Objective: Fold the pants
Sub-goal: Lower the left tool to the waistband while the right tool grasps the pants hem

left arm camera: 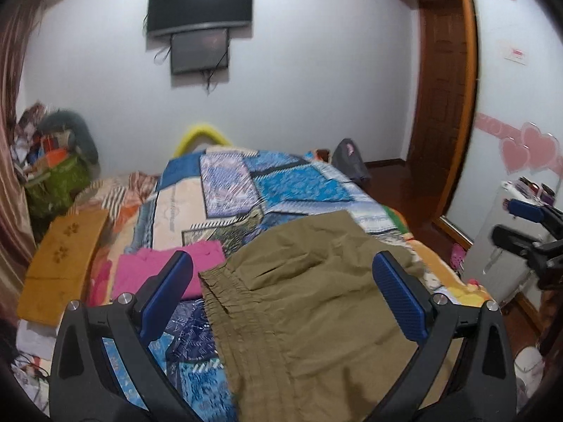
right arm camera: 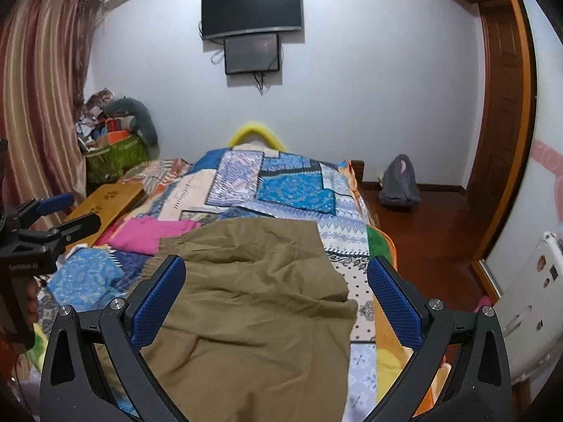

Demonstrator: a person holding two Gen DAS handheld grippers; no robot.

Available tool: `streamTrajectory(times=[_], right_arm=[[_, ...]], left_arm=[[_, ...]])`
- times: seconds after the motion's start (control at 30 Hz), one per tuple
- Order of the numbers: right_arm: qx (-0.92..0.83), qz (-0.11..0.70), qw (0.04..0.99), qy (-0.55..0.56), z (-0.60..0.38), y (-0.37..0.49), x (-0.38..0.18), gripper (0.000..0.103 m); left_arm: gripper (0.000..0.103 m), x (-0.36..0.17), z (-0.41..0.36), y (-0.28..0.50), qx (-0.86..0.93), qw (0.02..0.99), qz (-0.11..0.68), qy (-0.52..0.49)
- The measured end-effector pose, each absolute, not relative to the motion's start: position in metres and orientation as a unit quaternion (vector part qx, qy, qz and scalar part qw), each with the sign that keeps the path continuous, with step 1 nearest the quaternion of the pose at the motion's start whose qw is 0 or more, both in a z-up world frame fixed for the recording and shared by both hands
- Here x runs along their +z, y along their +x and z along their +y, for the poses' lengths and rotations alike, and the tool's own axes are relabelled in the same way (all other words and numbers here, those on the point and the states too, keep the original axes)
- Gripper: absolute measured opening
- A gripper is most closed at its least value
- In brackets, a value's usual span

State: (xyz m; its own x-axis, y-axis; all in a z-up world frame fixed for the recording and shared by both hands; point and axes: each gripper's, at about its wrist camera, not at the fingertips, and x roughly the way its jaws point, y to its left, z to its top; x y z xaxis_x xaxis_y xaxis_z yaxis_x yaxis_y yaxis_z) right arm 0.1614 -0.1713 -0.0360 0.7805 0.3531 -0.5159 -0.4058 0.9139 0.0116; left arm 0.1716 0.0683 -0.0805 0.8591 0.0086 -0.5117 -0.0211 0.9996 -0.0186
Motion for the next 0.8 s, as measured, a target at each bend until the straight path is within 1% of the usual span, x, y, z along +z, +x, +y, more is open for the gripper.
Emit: streamTrajectory(times=[0.33,0.4,0.53,0.6,0.8], right_arm=[[0.181,0.287,0.935,-0.1,-0.157,0.262,-0.067,0.103],[0.193,0.302,0.929,-0.093,-0.155,0.285,-0.076,0.103],[0.199,0.314,0.925,-0.08,-0.152,0.327,-0.099,0.103],[0.209,0.331,0.917,-0.078,-0.147,0.347,-0.112,0.103],[0.218,0.378,0.893,-0.108,-0.128,0.389,-0.146,0.103]], left_arm=[[0.103,-0.156,0.14,0.275,0.084,0.93,0.358,-0.009],[0.097,-0.172,0.154,0.29,0.078,0.922,0.378,-0.016],[0.096,-0.209,0.171,0.318,0.101,0.897,0.429,-0.018],[0.096,-0.232,0.181,0.332,0.099,0.879,0.465,-0.039],[0.091,-0.27,0.191,0.354,0.098,0.864,0.492,-0.04]])
